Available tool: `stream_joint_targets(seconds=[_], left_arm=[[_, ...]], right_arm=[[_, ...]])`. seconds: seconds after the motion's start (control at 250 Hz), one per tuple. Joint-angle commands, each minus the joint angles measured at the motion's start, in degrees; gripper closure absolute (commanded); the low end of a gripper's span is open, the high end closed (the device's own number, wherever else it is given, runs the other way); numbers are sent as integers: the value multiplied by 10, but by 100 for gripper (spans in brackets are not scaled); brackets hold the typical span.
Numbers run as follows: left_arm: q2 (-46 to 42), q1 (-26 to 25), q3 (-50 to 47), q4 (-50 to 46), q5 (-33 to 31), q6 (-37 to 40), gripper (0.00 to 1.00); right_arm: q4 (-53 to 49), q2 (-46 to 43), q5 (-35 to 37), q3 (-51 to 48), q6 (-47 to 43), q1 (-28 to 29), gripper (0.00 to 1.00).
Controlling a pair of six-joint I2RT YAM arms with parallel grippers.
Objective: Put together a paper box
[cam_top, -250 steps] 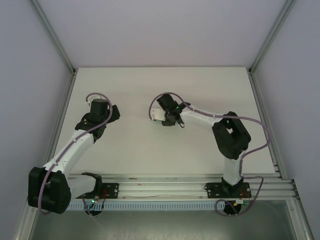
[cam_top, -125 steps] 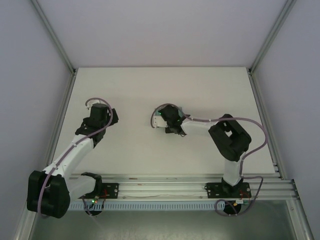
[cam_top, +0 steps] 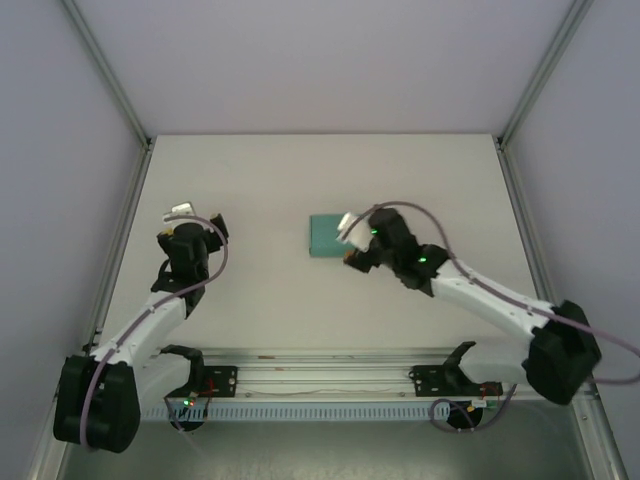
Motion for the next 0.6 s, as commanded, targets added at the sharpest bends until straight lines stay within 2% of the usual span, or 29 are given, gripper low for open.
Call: stream_joint_targets(seconds=[0.0, 0.12, 0.256, 0.304, 0.356, 0.428, 0.468, 0.54, 0.596], left_arm=[[52, 18, -19, 129, -2, 49, 0], [120, 25, -52, 240, 20, 89, 0], [175, 39, -65, 322, 31, 88, 0], [184, 46, -75, 357, 69, 97, 0], [209, 55, -80, 375, 83, 88, 0], [274, 72, -112, 497, 105, 79, 0], [296, 83, -118, 553, 125, 79, 0], [254, 85, -85, 416, 132, 69, 0], [283, 84, -79, 455, 136, 81, 0]], right_arm=[[113, -46, 9, -65, 215, -93, 0], [227, -69, -11, -157, 294, -210, 0], [388, -22, 0, -222, 371, -310, 0], [422, 13, -2, -229, 378, -325, 0], [374, 30, 10, -207, 377, -327, 0], [383, 58, 3, -209, 374, -331, 0], [449, 75, 7, -240, 369, -331, 0], [626, 141, 52, -301, 386, -341, 0], [717, 215, 99, -293, 411, -355, 0]])
